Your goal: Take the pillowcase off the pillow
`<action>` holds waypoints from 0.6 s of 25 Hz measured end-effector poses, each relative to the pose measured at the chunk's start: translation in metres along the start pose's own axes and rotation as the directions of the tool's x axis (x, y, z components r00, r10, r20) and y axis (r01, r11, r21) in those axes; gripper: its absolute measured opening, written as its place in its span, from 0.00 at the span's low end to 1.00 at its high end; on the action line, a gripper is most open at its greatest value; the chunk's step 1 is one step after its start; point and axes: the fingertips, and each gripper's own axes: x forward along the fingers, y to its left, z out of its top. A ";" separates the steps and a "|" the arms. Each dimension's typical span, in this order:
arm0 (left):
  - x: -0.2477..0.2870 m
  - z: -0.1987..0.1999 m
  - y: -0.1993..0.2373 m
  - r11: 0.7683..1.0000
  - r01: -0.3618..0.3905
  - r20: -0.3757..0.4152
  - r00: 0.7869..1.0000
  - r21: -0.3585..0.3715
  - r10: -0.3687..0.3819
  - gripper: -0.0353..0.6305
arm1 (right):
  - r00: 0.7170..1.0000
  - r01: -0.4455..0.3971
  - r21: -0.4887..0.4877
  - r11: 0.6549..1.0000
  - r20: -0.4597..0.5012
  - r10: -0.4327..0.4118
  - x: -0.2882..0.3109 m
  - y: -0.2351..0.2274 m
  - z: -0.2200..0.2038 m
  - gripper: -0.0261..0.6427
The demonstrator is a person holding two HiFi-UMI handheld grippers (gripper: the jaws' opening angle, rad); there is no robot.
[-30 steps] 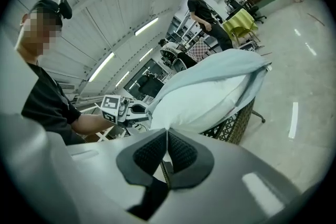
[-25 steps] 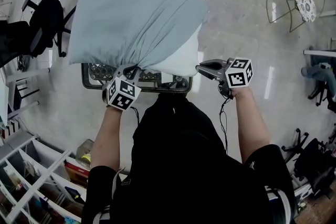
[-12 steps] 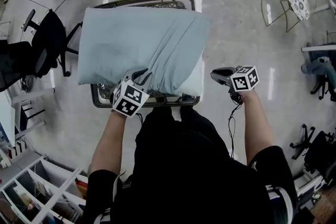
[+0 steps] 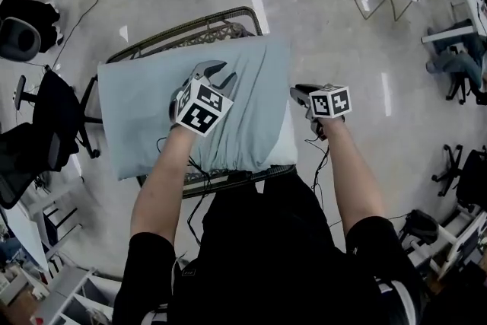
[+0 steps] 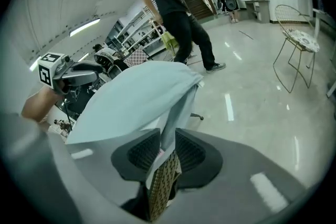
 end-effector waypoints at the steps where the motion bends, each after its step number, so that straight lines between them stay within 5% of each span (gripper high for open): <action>1: 0.013 0.004 0.005 1.000 0.005 -0.015 1.000 0.009 -0.004 0.23 | 1.000 -0.013 0.001 1.000 -0.002 0.013 0.005 -0.004 0.003 0.19; 6: 0.066 0.012 0.041 1.000 -0.009 -0.102 0.995 0.006 0.010 0.31 | 0.995 -0.096 0.023 0.995 0.015 0.095 0.030 -0.024 0.035 0.20; 9: 0.087 0.003 0.059 1.000 0.007 -0.166 0.986 -0.018 -0.010 0.35 | 0.982 -0.156 0.089 0.984 0.120 0.145 0.041 -0.026 0.069 0.20; 12: 0.095 -0.006 0.064 0.997 0.064 -0.212 0.975 -0.035 -0.070 0.35 | 0.937 -0.270 0.140 0.953 0.268 0.226 0.039 -0.011 0.112 0.20; 15: 0.092 -0.015 0.058 0.990 0.140 -0.250 0.957 -0.036 -0.144 0.14 | 0.896 -0.367 0.096 0.925 0.305 0.324 0.041 0.022 0.141 0.24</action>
